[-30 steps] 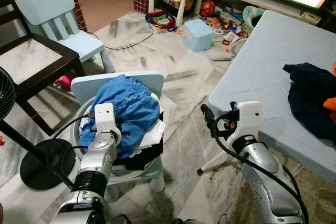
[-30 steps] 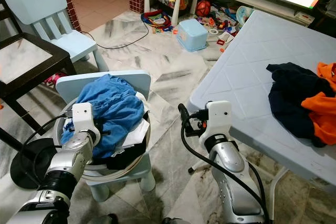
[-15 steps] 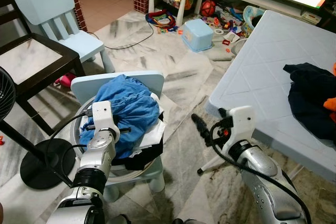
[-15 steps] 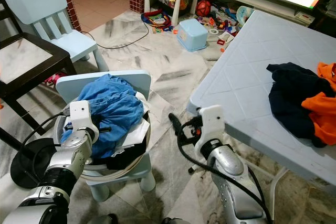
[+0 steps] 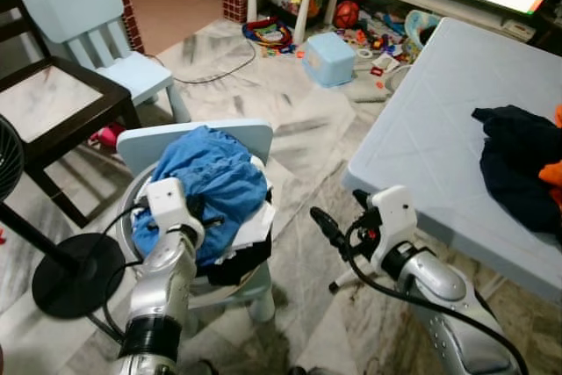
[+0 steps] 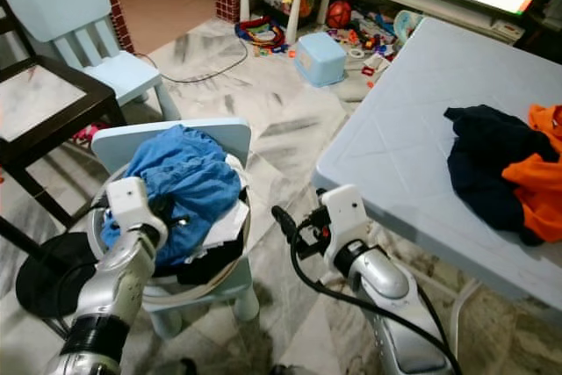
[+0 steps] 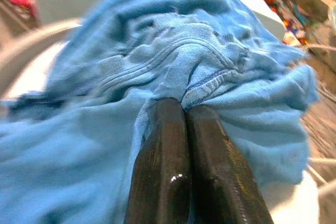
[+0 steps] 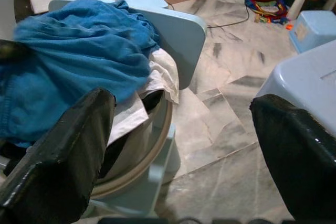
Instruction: Hang hanger
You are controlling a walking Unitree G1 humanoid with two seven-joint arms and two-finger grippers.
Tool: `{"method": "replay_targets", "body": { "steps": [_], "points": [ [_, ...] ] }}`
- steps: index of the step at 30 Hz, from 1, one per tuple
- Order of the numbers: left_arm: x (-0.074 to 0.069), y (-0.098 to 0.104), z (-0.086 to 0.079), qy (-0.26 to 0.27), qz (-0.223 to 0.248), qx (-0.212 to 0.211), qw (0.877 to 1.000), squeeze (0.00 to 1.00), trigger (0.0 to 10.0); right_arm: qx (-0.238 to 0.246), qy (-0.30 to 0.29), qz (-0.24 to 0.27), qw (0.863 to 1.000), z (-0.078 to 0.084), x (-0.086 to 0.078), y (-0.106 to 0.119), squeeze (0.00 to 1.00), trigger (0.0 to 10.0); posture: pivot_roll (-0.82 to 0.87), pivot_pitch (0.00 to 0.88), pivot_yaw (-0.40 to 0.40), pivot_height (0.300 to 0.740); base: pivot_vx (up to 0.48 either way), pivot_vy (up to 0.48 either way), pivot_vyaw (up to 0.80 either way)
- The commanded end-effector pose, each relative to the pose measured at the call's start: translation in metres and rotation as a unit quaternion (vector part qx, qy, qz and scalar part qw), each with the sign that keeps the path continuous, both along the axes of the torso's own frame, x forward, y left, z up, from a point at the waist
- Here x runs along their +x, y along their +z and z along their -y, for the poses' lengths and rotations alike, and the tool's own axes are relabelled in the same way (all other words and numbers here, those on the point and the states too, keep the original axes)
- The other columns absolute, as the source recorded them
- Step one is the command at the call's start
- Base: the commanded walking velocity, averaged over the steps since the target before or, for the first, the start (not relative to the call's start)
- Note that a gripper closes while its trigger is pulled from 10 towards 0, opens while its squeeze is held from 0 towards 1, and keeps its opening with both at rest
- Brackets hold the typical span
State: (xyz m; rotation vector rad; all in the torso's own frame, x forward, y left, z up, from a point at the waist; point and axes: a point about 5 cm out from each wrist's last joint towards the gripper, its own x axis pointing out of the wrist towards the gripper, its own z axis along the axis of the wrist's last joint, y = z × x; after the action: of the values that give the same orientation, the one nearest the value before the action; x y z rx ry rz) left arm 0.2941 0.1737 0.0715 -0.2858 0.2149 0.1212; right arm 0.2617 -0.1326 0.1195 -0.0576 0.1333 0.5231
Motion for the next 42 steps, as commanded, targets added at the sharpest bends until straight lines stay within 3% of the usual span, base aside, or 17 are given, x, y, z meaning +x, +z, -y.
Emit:
{"method": "replay_targets", "body": {
  "steps": [1,5,8,12,14,15,20,23,34,35,42],
  "points": [
    [-0.002,0.012,0.002,-0.005,0.024,0.018,1.0,0.0,0.0,-0.013,0.009,0.001,1.0,-0.001,-0.001,-0.002,0.0,10.0,0.02,0.13,-0.107,0.74,0.0,0.0,0.0],
    [-0.009,0.017,0.005,-0.011,0.035,0.038,0.999,0.0,0.0,-0.016,0.013,0.004,1.0,-0.003,0.0,-0.002,0.0,10.0,0.03,0.128,-0.109,0.74,0.0,0.0,0.0],
    [-0.022,0.021,0.013,-0.03,0.039,0.056,0.997,0.0,0.0,-0.02,0.017,0.008,1.0,-0.004,0.001,-0.001,0.0,10.0,0.03,0.122,-0.11,0.74,0.0,0.0,0.0],
    [-0.03,0.01,0.016,-0.038,0.001,0.063,0.997,0.0,0.0,-0.023,0.019,0.009,1.0,-0.004,0.001,-0.002,0.0,10.0,0.03,0.121,-0.111,0.74,0.0,0.0,0.0],
    [-0.032,0.0,0.016,-0.035,-0.034,0.06,0.997,0.0,9.0,-0.032,0.023,0.011,0.999,-0.004,0.0,-0.003,0.0,10.0,0.03,0.115,-0.116,0.74,0.0,0.0,0.0],
    [-0.032,-0.005,0.017,-0.039,-0.059,0.065,0.995,0.0,10.0,-0.038,0.027,0.012,0.999,-0.004,0.0,-0.003,0.0,10.0,0.03,0.115,-0.117,0.74,0.0,0.0,0.0],
    [-0.035,-0.007,0.018,-0.045,-0.084,0.075,0.993,0.0,10.0,-0.044,0.029,0.015,0.999,-0.003,0.0,-0.004,0.0,10.0,0.02,0.11,-0.119,0.74,0.0,0.0,0.0],
    [-0.036,-0.005,0.021,-0.06,-0.087,0.09,0.99,0.0,10.0,-0.047,0.029,0.017,0.998,-0.002,0.0,-0.003,0.0,10.0,0.02,0.111,-0.12,0.74,0.0,0.0,0.0],
    [-0.036,-0.001,0.023,-0.059,-0.08,0.085,0.991,0.0,10.0,-0.056,0.045,0.019,0.997,-0.008,-0.004,-0.006,0.0,10.0,0.02,0.121,-0.128,0.74,0.0,0.0,0.0],
    [-0.036,-0.001,0.023,-0.055,-0.082,0.083,0.992,1.0,10.0,-0.057,0.045,0.02,0.997,-0.008,-0.003,-0.006,0.0,10.0,0.02,0.121,-0.128,0.74,0.0,0.0,0.0],
    [-0.036,0.001,0.024,-0.064,-0.082,0.096,0.99,1.0,10.0,-0.058,0.043,0.021,0.997,-0.007,-0.003,-0.005,0.0,10.0,0.02,0.126,-0.124,0.74,0.0,0.0,0.0]
  ]
}}
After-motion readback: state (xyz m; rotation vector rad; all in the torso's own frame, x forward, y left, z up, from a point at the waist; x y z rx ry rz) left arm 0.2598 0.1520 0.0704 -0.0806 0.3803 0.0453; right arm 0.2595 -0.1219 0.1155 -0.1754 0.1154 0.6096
